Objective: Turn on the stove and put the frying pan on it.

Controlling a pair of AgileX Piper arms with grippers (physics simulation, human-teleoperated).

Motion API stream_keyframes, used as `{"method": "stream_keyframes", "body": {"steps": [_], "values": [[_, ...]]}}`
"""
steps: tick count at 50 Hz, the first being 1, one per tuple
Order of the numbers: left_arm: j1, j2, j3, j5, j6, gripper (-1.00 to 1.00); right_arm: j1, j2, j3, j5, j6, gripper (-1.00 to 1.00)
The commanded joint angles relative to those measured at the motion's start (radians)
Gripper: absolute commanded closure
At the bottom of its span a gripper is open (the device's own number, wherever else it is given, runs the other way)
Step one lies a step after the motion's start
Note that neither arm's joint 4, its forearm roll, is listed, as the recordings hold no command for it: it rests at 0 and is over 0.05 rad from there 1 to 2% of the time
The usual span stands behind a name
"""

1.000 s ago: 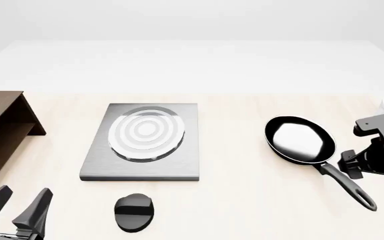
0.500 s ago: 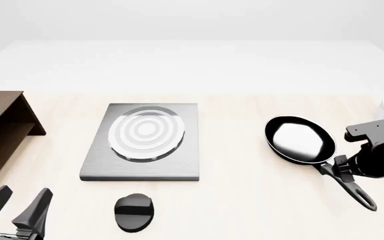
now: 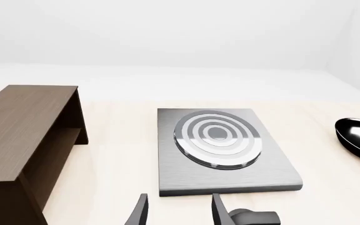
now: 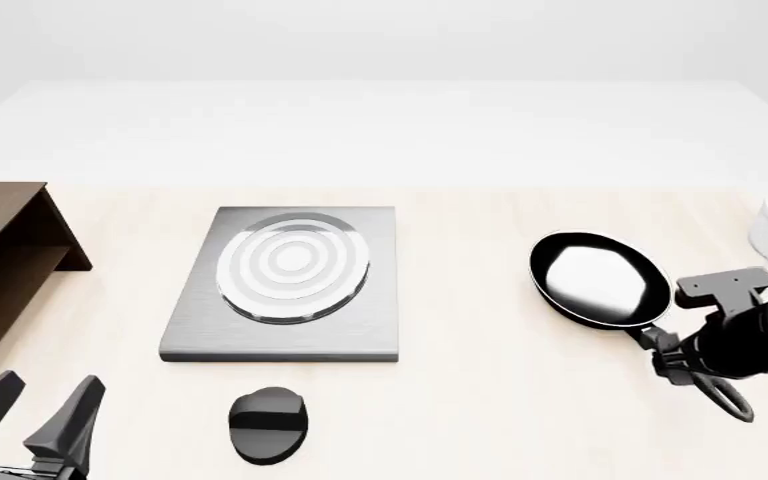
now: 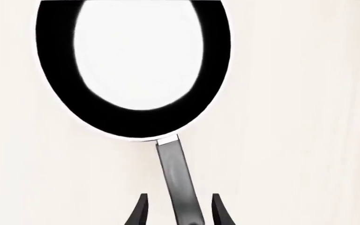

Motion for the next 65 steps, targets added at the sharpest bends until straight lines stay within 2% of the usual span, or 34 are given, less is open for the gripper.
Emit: {"method": "stream_keyframes", "body": {"steps": [1,21,44,45,58,61,63,65], "values": [[0.000,0.000,0.000,0.000,0.001,-1.00,-0.020,0.053,0.018,-0.040,-0.006,-1.00],[0.000,0.000,0.000,0.001,0.002,-1.00,-0.058,0.102,0.022,-0.069,-0.019,-1.00],[0.001,0.000,0.000,-0.001,0.000,-1.00,-0.009,0.185,0.047,-0.148,0.040,-1.00],[0.000,0.000,0.000,-0.001,0.000,-1.00,-0.006,0.184,0.048,-0.148,0.042,1.00],[0.002,0.000,0.000,0.000,-0.003,-1.00,0.008,0.109,0.040,-0.096,0.048,1.00],[0.003,0.000,0.000,-0.001,-0.003,-1.00,0.026,0.075,0.038,-0.078,0.065,1.00],[0.003,0.000,0.000,-0.002,-0.003,-1.00,0.012,0.063,0.035,-0.066,0.043,1.00],[0.003,0.000,0.000,-0.003,-0.002,-1.00,0.020,0.045,0.036,-0.056,0.048,1.00]]}}
